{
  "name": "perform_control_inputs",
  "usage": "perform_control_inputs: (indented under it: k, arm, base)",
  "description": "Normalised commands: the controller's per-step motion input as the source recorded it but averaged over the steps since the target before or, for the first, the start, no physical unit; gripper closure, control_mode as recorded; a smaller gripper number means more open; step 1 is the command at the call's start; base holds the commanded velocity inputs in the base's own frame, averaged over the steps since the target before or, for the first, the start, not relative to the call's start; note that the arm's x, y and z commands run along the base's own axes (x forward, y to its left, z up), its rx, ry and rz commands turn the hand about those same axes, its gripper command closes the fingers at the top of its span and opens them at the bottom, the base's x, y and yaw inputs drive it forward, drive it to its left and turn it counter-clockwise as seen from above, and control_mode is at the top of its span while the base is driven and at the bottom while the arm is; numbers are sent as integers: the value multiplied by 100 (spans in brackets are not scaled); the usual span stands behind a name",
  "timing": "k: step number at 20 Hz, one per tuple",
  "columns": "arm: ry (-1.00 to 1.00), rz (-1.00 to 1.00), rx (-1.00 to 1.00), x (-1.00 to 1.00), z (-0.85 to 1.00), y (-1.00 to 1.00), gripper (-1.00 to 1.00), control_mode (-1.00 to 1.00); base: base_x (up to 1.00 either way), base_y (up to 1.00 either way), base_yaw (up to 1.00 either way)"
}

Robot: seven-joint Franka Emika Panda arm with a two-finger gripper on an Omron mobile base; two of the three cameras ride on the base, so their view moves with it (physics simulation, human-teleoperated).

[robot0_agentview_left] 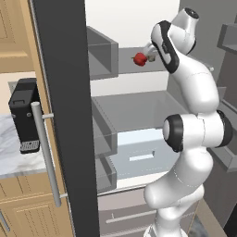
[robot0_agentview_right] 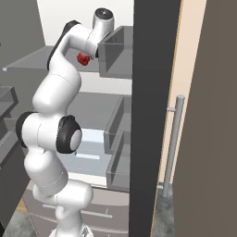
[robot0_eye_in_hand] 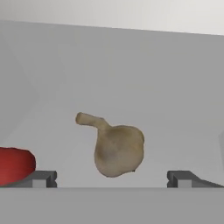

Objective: Retrieve the bottle and the shaker from the cabinet and place them next to the mixing bowl on the counter. Then add garlic from the fridge to the mixing bowl.

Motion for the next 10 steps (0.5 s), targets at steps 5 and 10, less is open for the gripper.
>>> perform_control_inputs:
  k: [5,10]
  arm:
    - [0,0,0,1,-8,0,-100,-100]
    - [0,0,0,3,0,0,-100,-100]
  base:
    - [0,0,0]
    - [0,0,0]
